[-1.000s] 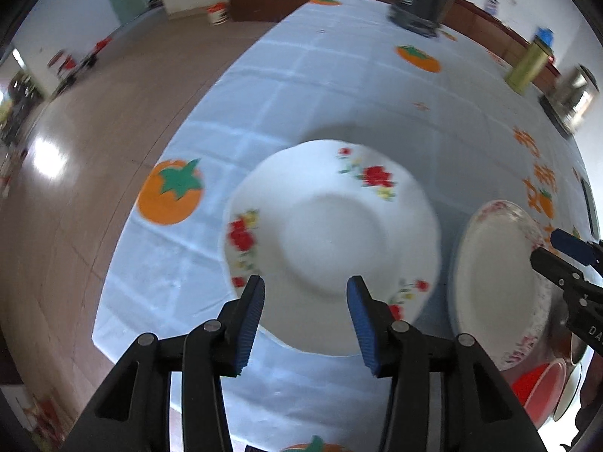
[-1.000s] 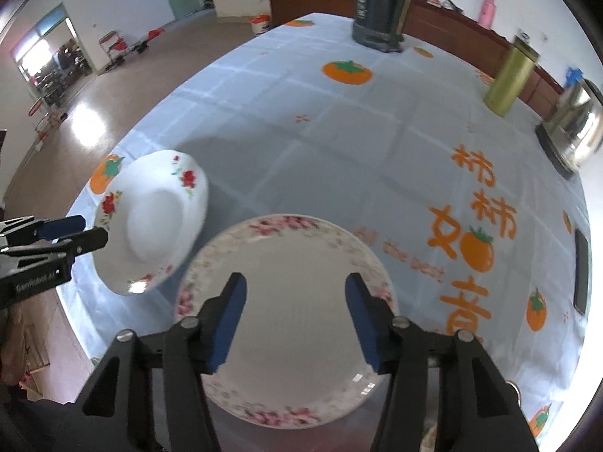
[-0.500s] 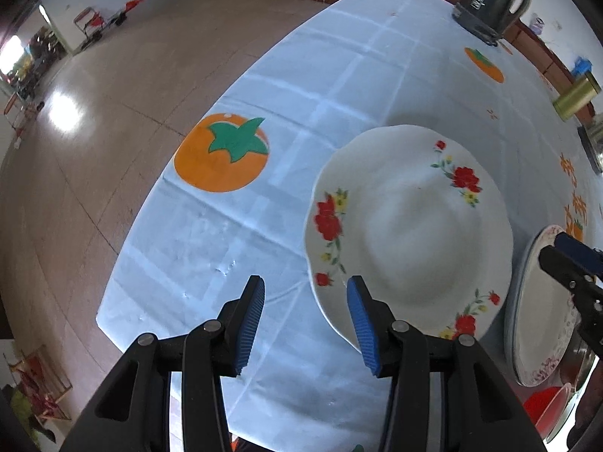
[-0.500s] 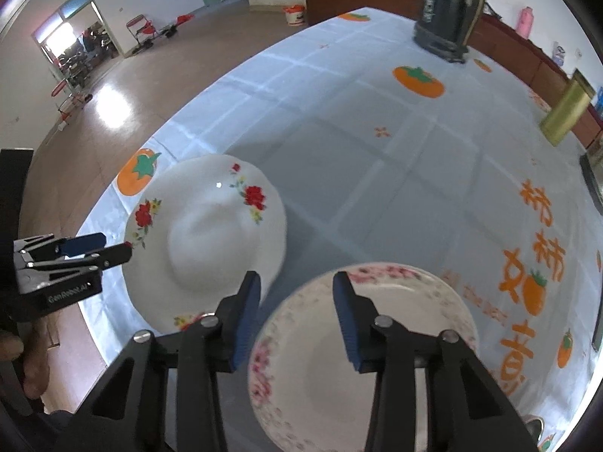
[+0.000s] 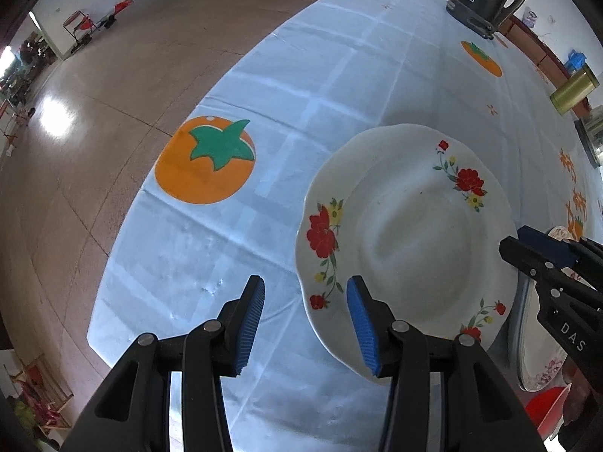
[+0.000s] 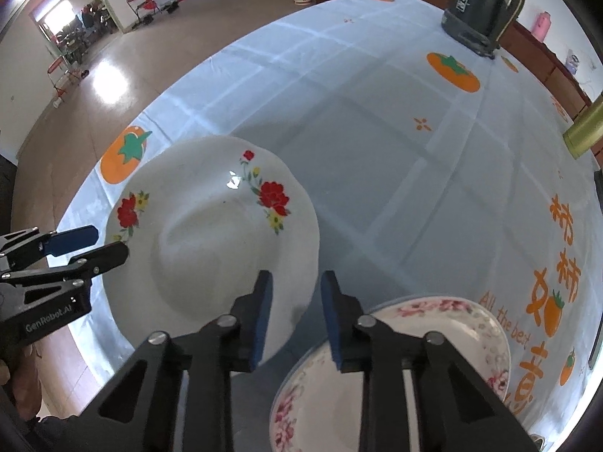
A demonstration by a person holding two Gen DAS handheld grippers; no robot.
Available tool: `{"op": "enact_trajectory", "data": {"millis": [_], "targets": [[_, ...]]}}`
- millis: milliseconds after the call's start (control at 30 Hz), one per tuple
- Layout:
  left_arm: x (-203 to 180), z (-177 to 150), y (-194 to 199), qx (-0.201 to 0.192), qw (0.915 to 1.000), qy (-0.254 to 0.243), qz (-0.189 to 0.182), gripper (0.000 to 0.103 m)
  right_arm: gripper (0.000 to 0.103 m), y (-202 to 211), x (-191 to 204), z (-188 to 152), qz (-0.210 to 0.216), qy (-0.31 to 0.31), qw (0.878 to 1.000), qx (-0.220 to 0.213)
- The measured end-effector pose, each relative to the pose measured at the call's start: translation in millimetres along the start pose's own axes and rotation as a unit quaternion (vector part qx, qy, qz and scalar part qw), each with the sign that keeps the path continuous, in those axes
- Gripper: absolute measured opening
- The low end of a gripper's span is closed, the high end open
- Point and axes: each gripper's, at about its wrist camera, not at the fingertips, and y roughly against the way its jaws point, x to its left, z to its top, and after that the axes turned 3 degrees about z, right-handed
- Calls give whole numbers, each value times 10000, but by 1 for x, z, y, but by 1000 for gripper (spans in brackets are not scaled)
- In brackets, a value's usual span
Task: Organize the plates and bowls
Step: 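Grasp the red-flower white plate rim with the left tool while the right tool grips the opposite rim, then lift the red-flower plate with the left tool while the right tool carries it toward the stacked plates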
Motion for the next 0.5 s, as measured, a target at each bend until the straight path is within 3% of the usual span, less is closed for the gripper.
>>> {"op": "enact_trajectory", "data": {"millis": [300,333,367,500], "targets": [[-16,8,-13,76,9999,-103,-8,49,19,-9,0,2,-108,16,9999,66],[-18,9,-14,87,9999,-129,-44,48,19,-9,0,2,-135,44,9999,72],[-20,8,-15,105,9998,-165,-78,33,19,-9,0,2,-132,34,9999,67],[-28,11,-17,136,9997,-219,0,34,19,-10,2,3,-161,43,9998,87]]}}
